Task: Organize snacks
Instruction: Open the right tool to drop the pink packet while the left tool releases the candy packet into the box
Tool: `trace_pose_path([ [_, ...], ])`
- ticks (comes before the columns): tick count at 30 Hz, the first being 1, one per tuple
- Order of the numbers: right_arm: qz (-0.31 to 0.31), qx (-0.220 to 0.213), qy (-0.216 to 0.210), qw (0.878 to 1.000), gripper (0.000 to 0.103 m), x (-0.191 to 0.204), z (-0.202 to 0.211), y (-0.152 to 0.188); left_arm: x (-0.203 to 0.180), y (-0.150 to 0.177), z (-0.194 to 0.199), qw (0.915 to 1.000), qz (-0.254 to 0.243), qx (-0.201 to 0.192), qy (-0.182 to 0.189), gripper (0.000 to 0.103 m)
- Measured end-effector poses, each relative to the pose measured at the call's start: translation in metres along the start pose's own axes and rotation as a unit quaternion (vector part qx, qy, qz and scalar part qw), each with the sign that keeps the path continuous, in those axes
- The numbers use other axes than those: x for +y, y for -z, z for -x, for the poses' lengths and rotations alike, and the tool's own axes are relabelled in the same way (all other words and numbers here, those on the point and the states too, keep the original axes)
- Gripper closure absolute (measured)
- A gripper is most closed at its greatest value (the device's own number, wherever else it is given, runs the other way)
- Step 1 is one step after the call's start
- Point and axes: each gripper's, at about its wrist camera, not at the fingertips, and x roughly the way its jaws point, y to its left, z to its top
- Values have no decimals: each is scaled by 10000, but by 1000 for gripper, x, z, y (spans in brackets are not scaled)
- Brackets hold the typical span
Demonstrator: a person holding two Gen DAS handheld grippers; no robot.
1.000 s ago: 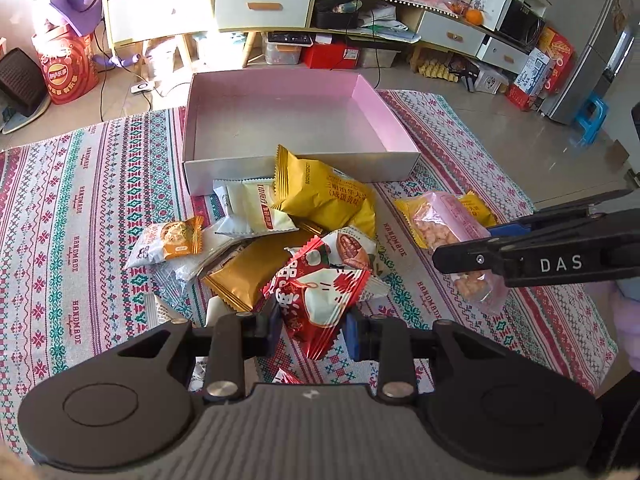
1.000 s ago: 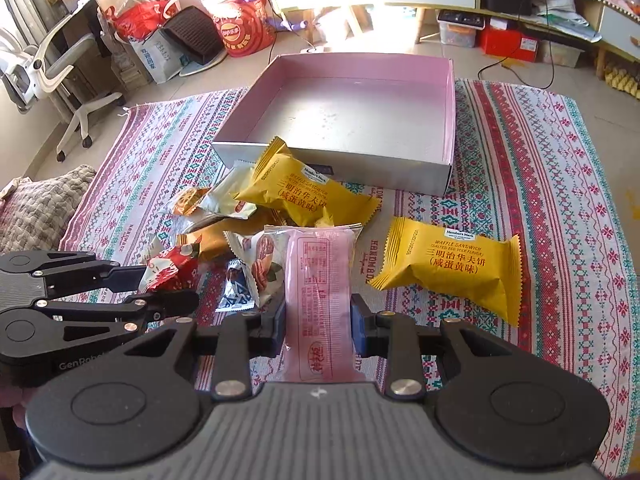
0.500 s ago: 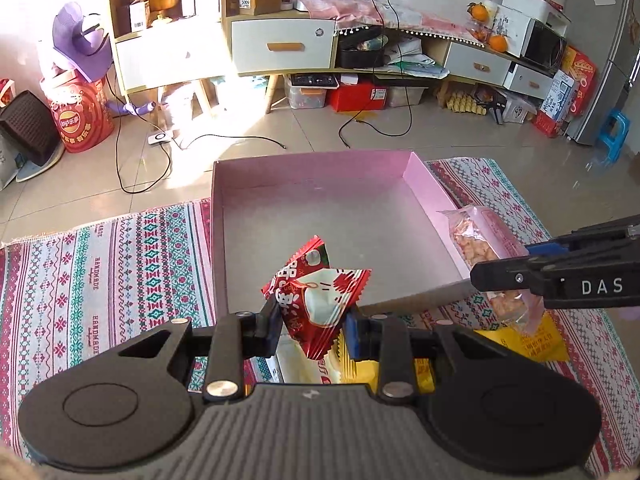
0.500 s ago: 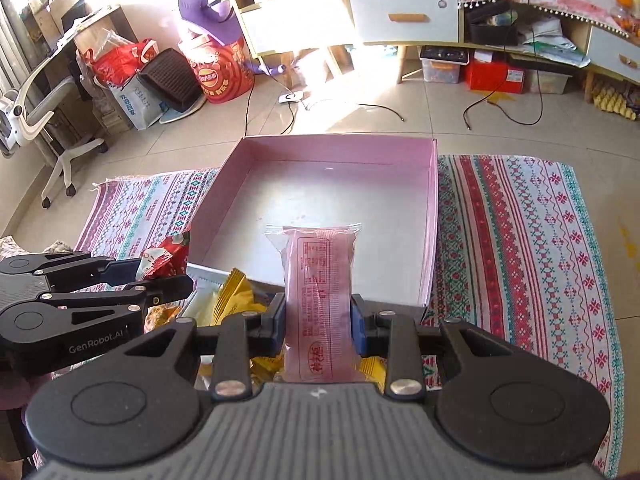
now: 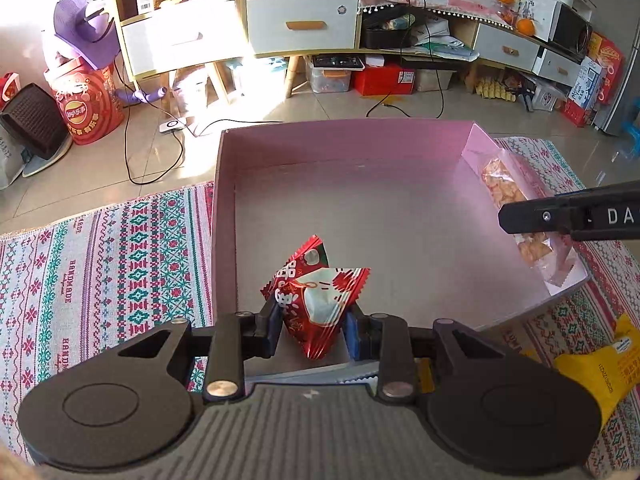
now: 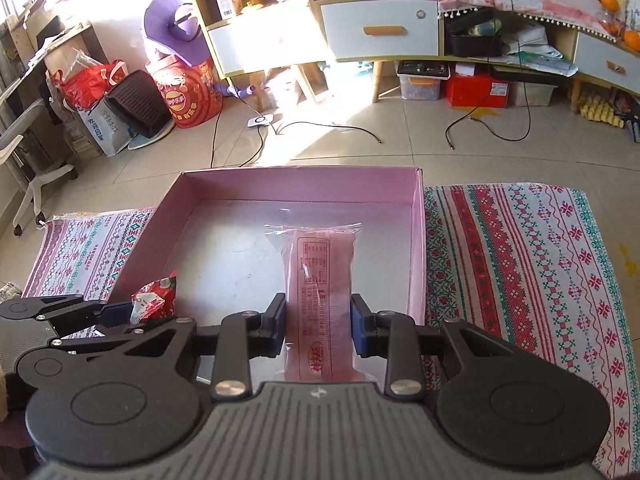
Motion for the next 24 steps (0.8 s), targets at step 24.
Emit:
trace_pose_path([
  [24, 392, 451, 221, 9980, 72, 24, 4, 25, 8, 16, 24, 9993, 158, 329, -108, 62],
])
